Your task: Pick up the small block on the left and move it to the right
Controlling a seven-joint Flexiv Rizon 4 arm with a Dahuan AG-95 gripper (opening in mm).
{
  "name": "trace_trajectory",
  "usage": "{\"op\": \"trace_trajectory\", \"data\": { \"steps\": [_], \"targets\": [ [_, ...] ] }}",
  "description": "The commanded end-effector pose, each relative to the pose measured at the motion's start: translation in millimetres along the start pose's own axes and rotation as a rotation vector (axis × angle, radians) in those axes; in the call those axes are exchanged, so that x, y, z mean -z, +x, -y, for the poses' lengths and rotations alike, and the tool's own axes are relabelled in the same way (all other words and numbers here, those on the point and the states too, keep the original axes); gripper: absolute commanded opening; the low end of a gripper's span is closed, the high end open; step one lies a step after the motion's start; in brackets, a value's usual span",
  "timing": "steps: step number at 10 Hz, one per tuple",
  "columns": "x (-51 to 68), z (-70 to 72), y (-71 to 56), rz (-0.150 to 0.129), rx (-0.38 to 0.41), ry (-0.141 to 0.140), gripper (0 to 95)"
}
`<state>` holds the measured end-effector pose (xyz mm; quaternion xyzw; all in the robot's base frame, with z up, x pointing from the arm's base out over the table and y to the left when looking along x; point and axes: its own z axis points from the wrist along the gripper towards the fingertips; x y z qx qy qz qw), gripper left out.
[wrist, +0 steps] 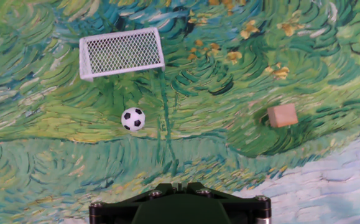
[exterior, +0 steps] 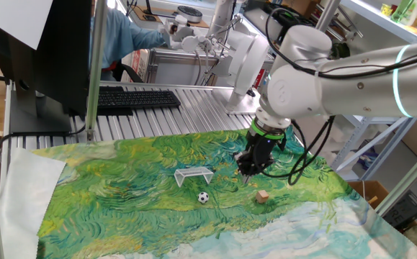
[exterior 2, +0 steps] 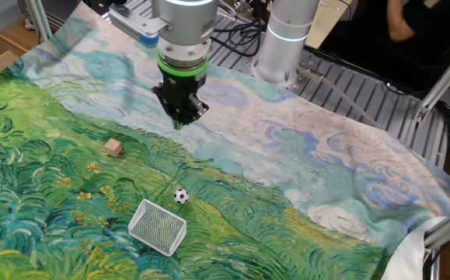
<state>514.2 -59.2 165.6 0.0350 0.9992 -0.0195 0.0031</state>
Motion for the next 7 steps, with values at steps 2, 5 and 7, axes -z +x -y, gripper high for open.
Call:
{"op": "trace_trajectory", "data": {
  "steps": [2,5,7],
  "targets": [
    [4.2,10.8,-10.2,-0.001,0.042,0.018,0.0],
    [8.9,23.2,-20.3,-0.004,0.077,0.026,0.0],
    [9.7,26.6,-22.7,-0.006,0.076,0.026,0.0]
  ]
}}
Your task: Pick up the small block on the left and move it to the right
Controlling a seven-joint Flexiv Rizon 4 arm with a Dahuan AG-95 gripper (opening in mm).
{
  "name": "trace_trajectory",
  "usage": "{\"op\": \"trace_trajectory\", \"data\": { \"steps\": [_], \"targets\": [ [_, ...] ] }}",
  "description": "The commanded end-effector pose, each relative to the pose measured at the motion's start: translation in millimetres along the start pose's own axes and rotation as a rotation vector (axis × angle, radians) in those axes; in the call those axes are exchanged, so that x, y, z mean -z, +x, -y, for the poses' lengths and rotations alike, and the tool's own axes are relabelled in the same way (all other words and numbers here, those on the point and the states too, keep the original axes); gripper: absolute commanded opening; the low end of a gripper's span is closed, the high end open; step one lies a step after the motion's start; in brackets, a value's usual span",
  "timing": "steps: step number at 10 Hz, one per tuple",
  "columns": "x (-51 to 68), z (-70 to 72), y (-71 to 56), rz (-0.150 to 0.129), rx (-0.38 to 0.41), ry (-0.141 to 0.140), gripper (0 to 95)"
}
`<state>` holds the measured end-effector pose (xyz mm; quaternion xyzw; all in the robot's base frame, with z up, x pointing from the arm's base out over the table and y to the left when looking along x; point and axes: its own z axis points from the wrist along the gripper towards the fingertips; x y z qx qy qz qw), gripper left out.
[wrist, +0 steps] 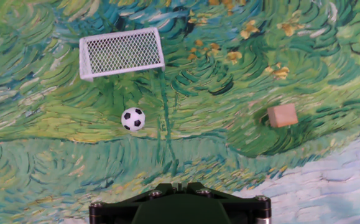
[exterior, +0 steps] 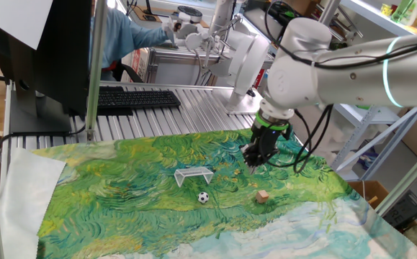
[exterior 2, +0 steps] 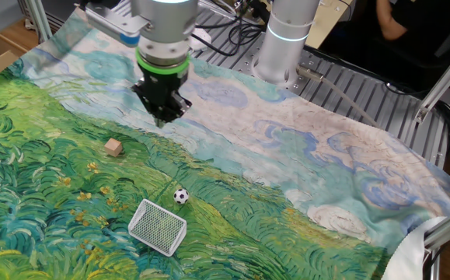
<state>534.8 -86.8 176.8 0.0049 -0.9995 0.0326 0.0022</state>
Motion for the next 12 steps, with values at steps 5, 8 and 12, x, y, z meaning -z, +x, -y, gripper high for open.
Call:
{"op": "trace_trajectory", "data": {
  "steps": [5,8,12],
  "targets": [
    [-0.4,0.0,-0.4,0.004,-0.073,-0.019,0.0],
    [-0.9,-0.2,-0.6,0.001,-0.067,-0.020,0.0],
    [-1.1,-0.2,-0.6,0.001,-0.065,-0.027,0.0]
  ]
}}
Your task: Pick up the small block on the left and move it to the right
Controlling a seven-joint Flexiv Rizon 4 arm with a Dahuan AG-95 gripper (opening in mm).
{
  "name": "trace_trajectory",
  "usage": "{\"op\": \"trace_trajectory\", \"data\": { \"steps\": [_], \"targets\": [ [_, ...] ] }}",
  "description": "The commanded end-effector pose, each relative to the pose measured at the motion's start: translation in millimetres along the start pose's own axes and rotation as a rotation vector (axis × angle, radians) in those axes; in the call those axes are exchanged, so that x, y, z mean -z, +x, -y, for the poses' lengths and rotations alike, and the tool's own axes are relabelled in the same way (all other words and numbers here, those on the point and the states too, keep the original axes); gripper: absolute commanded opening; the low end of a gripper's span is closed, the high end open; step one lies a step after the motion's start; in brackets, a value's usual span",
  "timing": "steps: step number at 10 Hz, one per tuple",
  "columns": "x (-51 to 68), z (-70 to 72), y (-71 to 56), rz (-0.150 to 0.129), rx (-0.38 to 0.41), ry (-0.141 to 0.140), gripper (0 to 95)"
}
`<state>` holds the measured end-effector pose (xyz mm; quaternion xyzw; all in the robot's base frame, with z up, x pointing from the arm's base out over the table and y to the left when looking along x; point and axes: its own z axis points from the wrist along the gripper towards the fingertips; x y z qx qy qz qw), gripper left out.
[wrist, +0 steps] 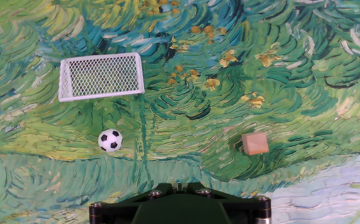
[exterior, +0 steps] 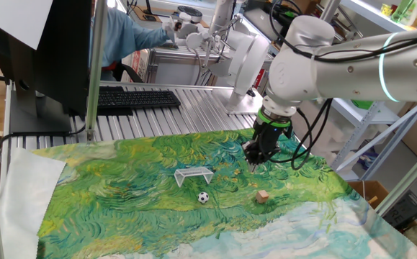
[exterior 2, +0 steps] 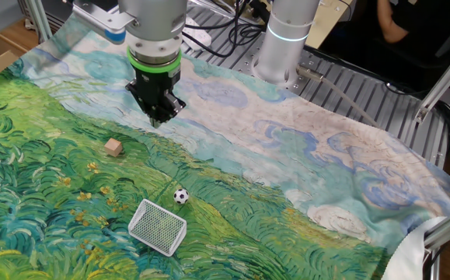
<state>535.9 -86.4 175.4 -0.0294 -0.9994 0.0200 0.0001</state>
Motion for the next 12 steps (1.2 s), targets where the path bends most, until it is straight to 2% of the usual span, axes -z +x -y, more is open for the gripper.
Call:
{"op": "trace_trajectory", "data": {
  "steps": [1,8,10,12],
  "targets": [
    [0.3,0.3,0.4,0.000,0.004,-0.002,0.0],
    [0.3,0.3,0.4,0.011,-0.018,0.003,0.0],
    [0.3,0.3,0.4,0.005,0.021,0.012,0.0],
    [0.3,0.3,0.4,0.003,-0.026,0.011,0.0]
  ]
}}
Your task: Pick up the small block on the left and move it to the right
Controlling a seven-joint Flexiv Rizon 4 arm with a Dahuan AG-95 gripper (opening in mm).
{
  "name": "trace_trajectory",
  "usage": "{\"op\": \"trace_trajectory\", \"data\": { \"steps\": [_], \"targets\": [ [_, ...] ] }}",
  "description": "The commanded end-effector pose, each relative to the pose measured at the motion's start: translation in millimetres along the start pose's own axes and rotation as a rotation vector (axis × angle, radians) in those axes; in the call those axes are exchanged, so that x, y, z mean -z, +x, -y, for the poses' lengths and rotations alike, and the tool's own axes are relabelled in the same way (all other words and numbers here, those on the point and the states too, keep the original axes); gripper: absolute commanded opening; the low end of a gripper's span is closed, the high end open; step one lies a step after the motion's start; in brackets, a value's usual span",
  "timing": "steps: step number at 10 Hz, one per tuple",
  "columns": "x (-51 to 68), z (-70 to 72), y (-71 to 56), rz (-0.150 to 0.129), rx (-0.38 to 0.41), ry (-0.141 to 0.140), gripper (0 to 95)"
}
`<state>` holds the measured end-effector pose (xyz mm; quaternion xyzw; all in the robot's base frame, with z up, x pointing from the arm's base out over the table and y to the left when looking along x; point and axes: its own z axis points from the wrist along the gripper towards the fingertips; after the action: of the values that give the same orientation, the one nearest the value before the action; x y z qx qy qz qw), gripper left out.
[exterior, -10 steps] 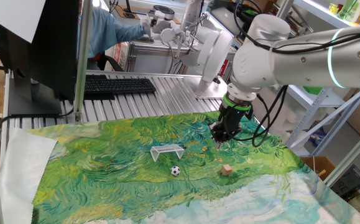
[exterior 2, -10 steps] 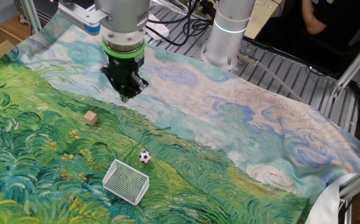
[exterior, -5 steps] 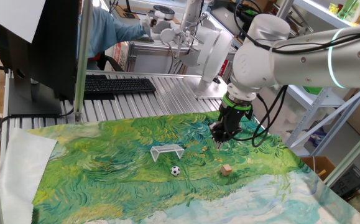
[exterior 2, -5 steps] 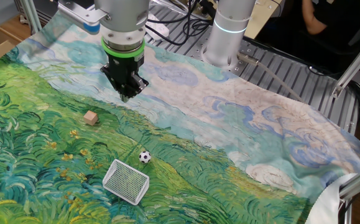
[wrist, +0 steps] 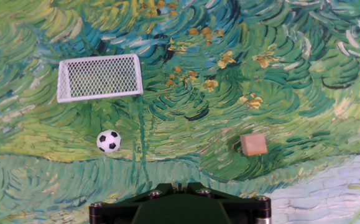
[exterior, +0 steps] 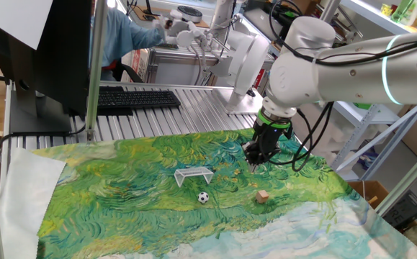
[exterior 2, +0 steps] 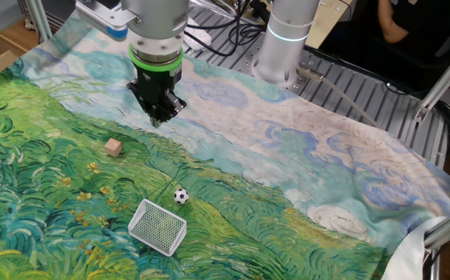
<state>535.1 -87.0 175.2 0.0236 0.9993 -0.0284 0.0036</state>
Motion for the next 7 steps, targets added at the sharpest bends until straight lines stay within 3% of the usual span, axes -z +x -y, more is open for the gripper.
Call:
{"op": "trace_trajectory", "data": {
  "steps": [1,4,7],
  "targets": [
    [0.5,-0.3,-0.4,-0.004,-0.055,-0.005,0.0],
    [0.5,-0.3,-0.4,-0.007,-0.087,-0.010,0.0],
    [0.5,-0.3,-0.4,0.011,-0.138,-0.011,0.0]
  ]
}}
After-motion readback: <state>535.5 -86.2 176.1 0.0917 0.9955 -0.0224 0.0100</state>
